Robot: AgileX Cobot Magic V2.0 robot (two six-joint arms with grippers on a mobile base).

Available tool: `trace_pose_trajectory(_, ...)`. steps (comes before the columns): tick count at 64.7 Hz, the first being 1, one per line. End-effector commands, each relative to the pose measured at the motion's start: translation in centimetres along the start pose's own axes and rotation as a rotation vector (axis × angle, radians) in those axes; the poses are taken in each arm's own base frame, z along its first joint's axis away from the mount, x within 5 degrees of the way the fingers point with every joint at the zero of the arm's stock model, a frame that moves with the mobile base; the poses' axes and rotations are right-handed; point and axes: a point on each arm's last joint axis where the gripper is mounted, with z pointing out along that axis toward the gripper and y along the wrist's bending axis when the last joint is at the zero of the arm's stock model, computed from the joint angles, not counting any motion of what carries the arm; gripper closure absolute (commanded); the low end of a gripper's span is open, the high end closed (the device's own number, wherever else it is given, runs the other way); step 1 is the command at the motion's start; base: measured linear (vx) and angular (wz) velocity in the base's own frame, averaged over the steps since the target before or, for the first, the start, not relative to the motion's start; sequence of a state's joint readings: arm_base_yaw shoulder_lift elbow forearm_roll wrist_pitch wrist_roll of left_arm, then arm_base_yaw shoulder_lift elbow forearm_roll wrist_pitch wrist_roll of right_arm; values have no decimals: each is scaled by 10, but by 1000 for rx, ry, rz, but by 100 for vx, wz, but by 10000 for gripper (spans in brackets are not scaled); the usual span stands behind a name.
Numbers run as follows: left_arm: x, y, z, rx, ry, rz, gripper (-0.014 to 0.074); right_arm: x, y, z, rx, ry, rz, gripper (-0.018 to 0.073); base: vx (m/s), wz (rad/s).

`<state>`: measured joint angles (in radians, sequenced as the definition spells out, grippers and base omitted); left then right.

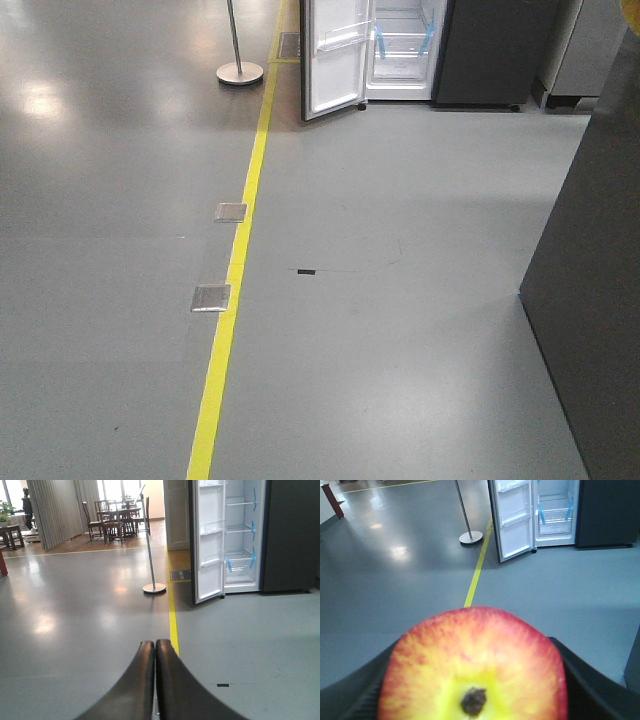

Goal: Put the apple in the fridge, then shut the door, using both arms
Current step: 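Drive the base toward the open refrigerator carrying the apple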

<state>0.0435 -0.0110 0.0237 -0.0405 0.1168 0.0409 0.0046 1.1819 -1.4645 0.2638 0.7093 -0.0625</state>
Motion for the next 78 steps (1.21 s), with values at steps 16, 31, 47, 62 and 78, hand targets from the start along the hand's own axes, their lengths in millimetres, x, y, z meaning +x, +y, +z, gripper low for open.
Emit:
trace_pose_trajectory(16,-13,0,-3,1,-106,-12,603,-19,3,-16,-4,-140,-9,500,17,-5)
trace_pose_trajectory(31,-13,0,-3,1,-106,-12,603,-19,3,-16,-4,-140,-9,500,17,-5)
trace_pose_trajectory(47,-13,0,-3,1,-106,-12,603,-19,3,-16,-4,-140,-9,500,16,-5)
trace_pose_trajectory(62,-13,0,-3,1,-106,-12,603,-19,3,-16,-4,-140,-9,500,16,-4)
trace_pose_trajectory(78,-13,0,-3,1,-106,-12,603,-19,3,-16,-4,-140,-9,500,15,-2)
